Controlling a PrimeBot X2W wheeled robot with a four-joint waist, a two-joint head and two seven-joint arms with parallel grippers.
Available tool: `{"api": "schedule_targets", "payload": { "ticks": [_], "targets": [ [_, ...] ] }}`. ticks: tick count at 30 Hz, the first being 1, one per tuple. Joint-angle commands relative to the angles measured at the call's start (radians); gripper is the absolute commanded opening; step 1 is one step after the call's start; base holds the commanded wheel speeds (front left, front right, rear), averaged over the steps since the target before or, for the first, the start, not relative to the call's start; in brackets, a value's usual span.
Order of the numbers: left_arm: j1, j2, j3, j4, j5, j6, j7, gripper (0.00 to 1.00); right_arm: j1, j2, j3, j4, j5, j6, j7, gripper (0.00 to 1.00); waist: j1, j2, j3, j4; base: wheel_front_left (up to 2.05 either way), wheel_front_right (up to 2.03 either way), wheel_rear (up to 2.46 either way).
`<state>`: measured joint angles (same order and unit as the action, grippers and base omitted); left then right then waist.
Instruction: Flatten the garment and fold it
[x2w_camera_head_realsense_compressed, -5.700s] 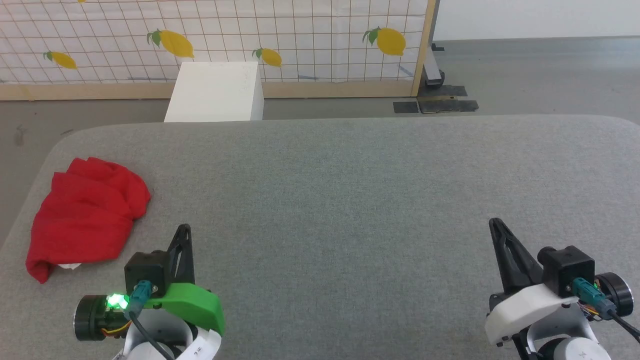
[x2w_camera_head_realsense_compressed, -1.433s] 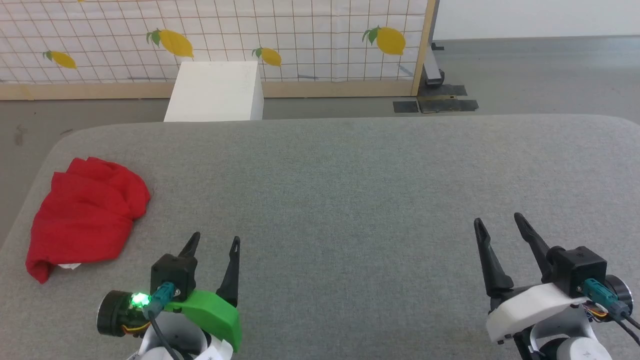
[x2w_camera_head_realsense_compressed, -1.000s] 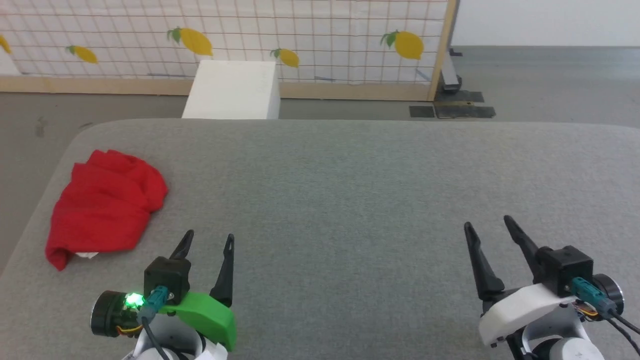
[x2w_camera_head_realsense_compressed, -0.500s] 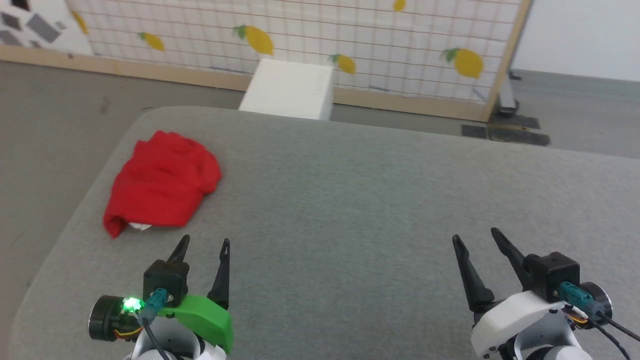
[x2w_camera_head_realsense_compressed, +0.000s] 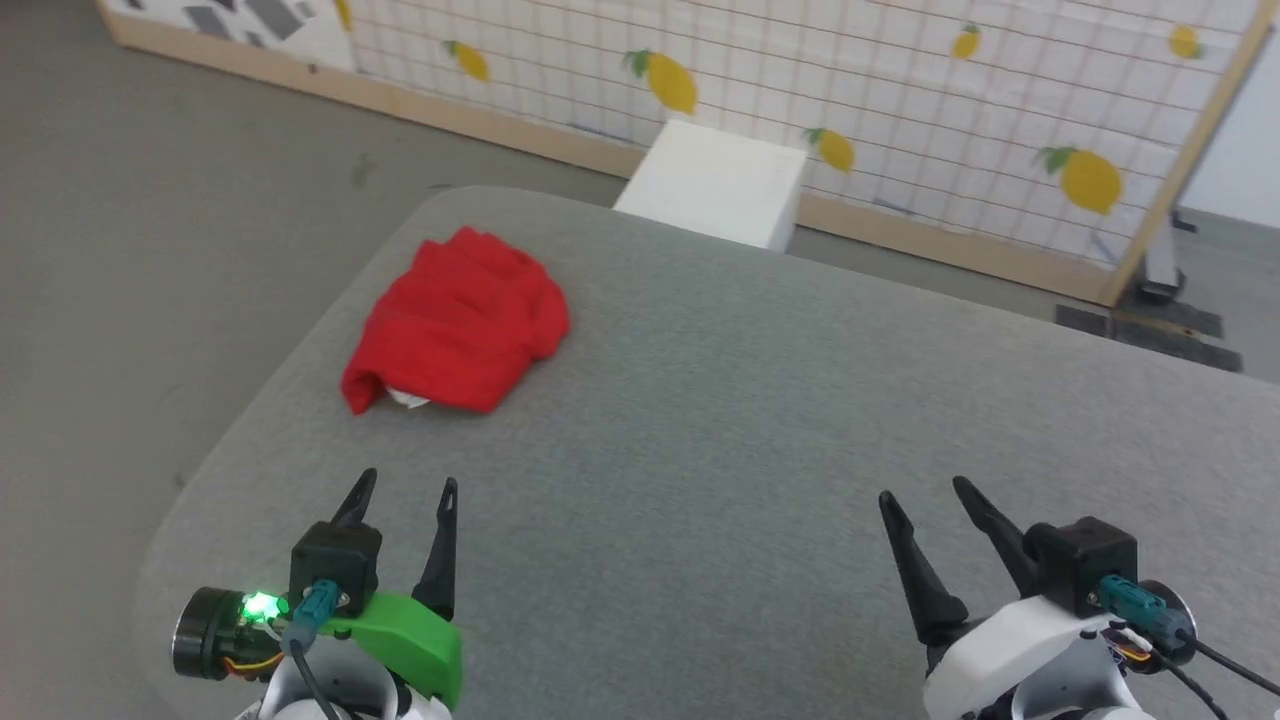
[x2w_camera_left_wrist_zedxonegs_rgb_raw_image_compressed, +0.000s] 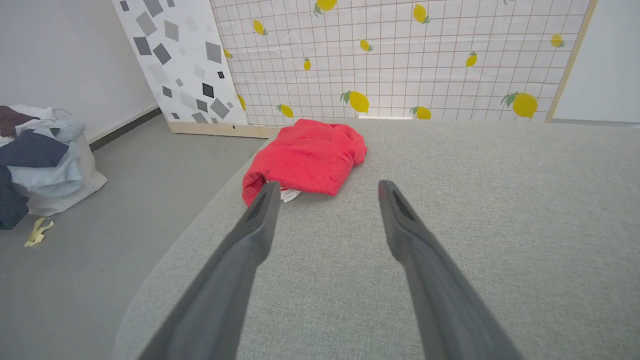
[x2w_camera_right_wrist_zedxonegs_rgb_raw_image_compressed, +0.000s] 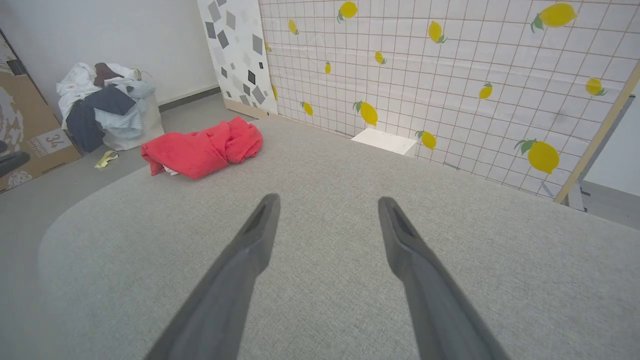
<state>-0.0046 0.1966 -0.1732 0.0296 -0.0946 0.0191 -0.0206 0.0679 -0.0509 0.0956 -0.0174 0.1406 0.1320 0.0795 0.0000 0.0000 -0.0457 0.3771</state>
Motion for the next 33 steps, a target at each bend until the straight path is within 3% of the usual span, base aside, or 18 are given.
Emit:
{"api": "schedule_targets", "payload": {
  "ticks": [1, 18, 28, 33],
  "targets": [
    [-0.016, 0.008, -0.002, 0.004, 0.009, 0.003, -0.008, 1.00, 0.018, 0.001, 0.001, -0.005, 0.008, -0.001, 0.002, 1.00, 0.0000, 0.0000, 0.000, 0.043, 0.00, 0.00, 0.00],
    [-0.026, 0.020, -0.024, 0.011, 0.010, 0.010, -0.017, 1.00, 0.024, 0.001, 0.015, 0.008, 0.031, -0.001, 0.005, 1.00, 0.0000, 0.0000, -0.004, 0.112, 0.00, 0.00, 0.00],
    [-0.030, 0.030, -0.016, -0.002, -0.023, 0.004, 0.012, 1.00, 0.014, 0.001, 0.017, 0.000, 0.020, -0.001, 0.009, 1.00, 0.0000, 0.0000, 0.013, 0.085, 0.00, 0.00, 0.00],
    [-0.076, 0.057, -0.006, -0.009, -0.060, -0.034, 0.070, 1.00, 0.002, 0.001, -0.001, -0.025, -0.005, -0.001, 0.018, 1.00, 0.0000, 0.0000, 0.060, 0.050, 0.00, 0.00, 0.00]
  ]
}}
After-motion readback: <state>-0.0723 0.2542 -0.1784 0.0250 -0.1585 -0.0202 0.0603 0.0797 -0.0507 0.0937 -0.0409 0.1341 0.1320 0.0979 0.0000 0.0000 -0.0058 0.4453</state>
